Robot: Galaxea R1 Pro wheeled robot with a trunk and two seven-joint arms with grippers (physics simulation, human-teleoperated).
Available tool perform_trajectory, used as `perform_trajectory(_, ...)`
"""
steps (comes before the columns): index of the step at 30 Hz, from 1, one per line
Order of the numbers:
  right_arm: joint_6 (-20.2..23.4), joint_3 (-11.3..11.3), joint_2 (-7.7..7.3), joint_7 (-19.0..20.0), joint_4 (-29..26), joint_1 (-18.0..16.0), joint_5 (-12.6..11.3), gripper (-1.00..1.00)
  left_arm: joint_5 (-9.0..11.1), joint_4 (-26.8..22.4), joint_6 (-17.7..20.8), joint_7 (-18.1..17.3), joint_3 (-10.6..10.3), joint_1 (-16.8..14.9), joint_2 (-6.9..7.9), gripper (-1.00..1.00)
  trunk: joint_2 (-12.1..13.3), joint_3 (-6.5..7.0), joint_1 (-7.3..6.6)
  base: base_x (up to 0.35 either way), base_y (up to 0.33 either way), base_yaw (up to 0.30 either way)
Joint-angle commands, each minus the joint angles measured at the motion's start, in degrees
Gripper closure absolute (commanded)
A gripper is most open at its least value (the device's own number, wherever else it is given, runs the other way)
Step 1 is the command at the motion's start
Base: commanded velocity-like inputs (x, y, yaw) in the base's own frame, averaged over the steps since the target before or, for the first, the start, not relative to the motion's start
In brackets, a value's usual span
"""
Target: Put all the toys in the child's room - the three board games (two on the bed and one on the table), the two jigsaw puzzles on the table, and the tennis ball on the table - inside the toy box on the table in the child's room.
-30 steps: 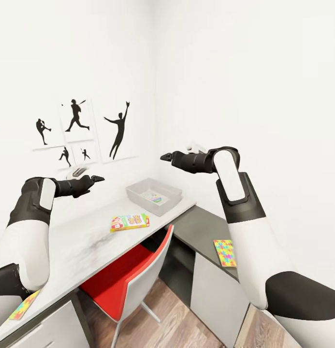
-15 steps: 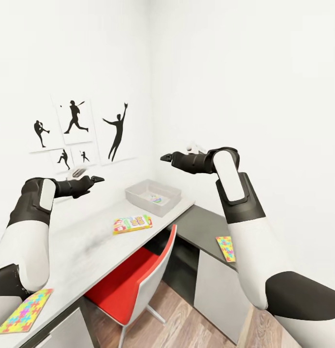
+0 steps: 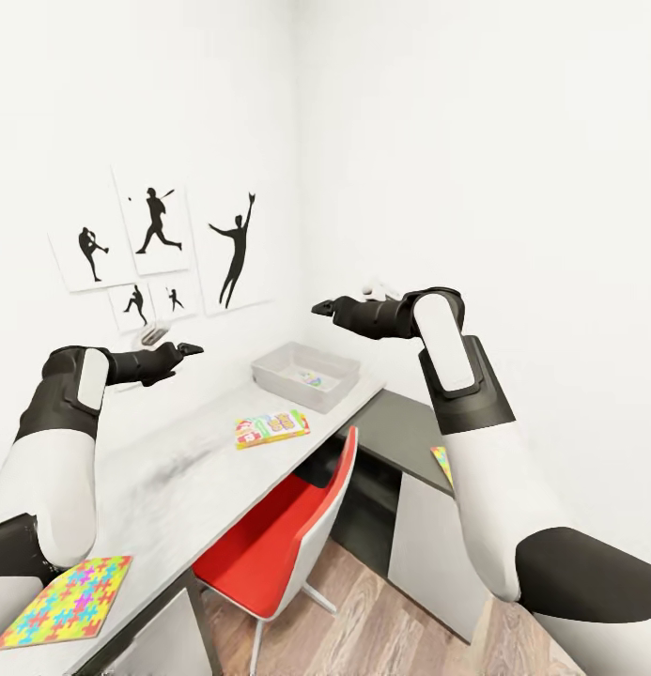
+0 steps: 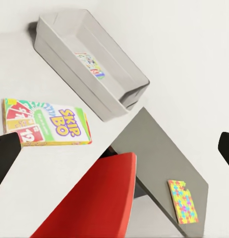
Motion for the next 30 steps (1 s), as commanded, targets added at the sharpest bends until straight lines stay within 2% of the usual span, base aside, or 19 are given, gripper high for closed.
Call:
perform_trajectory(1, 0.1, 0.0, 0.03, -0.6, 0.0, 0.0, -0.6, -1.0, 0.0, 0.0, 0.3, -0.2, 0.1, 0.0, 0.01, -1.0, -0.1, -0.12, 0.0, -0.208, 0.217, -0.117)
perform_trajectory(8, 0.1, -0.2, 0.03, -0.6, 0.8, 0.0, -0.6, -1.0, 0.0, 0.0, 0.3, -0.2, 0.1, 0.0, 0.0, -1.0, -0.1, -0.72, 0.0, -0.098, 0.093, -0.124)
perform_trajectory(30, 0.1, -1.3, 0.03, -0.6, 1.9, 0.0, -0.6, -1.0, 0.0, 0.0, 0.2, -0.2, -0.1, 0.2, -0.14, -1.0, -0.1, -2.19, 0.0, -0.005, 0.005, -0.17)
